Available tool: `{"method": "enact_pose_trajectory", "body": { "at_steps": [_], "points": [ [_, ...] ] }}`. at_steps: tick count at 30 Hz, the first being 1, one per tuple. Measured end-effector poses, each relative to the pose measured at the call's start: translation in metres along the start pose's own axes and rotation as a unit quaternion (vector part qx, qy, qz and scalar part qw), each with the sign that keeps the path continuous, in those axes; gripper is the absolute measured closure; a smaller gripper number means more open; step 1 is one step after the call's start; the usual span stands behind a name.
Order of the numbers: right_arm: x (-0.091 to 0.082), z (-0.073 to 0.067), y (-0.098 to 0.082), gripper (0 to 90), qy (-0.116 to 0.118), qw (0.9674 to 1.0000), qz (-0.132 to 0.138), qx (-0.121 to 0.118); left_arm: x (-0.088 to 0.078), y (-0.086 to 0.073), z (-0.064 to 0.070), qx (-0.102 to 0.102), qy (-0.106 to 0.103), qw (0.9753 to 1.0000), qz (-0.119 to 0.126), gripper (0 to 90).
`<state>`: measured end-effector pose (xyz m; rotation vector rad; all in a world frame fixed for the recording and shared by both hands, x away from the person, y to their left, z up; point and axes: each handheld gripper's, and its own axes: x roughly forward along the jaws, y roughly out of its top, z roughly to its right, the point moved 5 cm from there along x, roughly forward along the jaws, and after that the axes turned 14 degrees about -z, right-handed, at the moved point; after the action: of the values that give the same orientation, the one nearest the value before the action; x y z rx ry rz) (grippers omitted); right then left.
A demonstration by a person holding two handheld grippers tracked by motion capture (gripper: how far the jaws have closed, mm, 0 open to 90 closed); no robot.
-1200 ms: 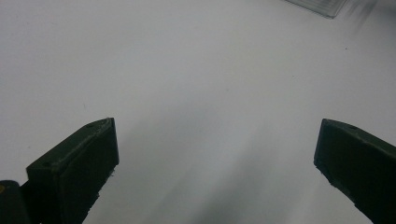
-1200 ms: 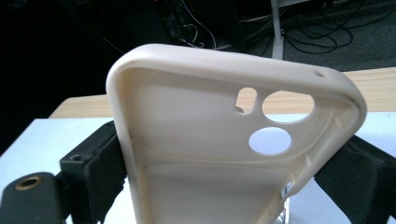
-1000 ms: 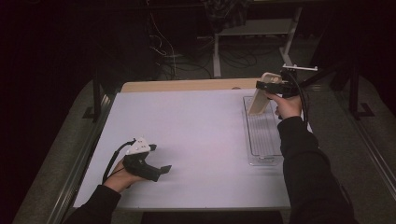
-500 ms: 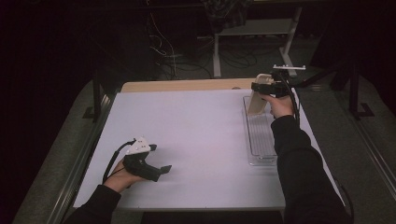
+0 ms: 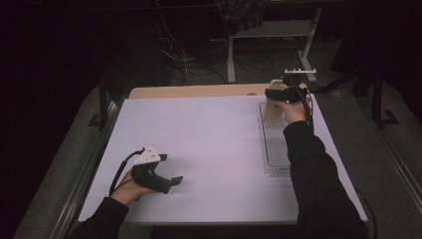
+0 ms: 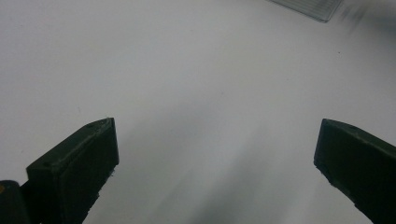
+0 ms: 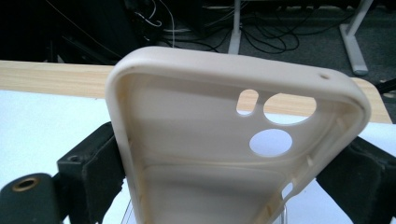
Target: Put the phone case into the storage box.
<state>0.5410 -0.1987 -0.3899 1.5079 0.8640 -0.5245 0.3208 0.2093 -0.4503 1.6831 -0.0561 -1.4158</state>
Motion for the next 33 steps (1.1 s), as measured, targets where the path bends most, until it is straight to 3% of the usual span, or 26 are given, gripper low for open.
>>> {"method": "enact_pose_trajectory", "body": {
  "at_steps": [8, 14, 24, 33],
  "points": [
    [0.009, -0.005, 0.005, 7.4, -0.031, 0.9995, -0.005, -0.003, 0.000, 0.000, 0.000, 0.000, -0.001, 1.0000, 0.003, 0.0],
    [0.015, -0.007, 0.007, 7.1, -0.043, 0.9991, -0.007, -0.004, 0.000, 0.001, 0.001, 0.001, -0.003, 1.0000, 0.003, 0.0],
    [0.027, -0.013, 0.009, 6.7, -0.080, 0.9965, -0.017, -0.017, 0.000, 0.001, 0.000, 0.000, -0.003, 1.0000, 0.004, 0.0],
    [0.031, -0.013, 0.006, 6.2, -0.087, 0.9956, -0.032, -0.016, 0.000, 0.001, 0.001, 0.001, -0.004, 1.0000, 0.003, 0.0]
  ]
}}
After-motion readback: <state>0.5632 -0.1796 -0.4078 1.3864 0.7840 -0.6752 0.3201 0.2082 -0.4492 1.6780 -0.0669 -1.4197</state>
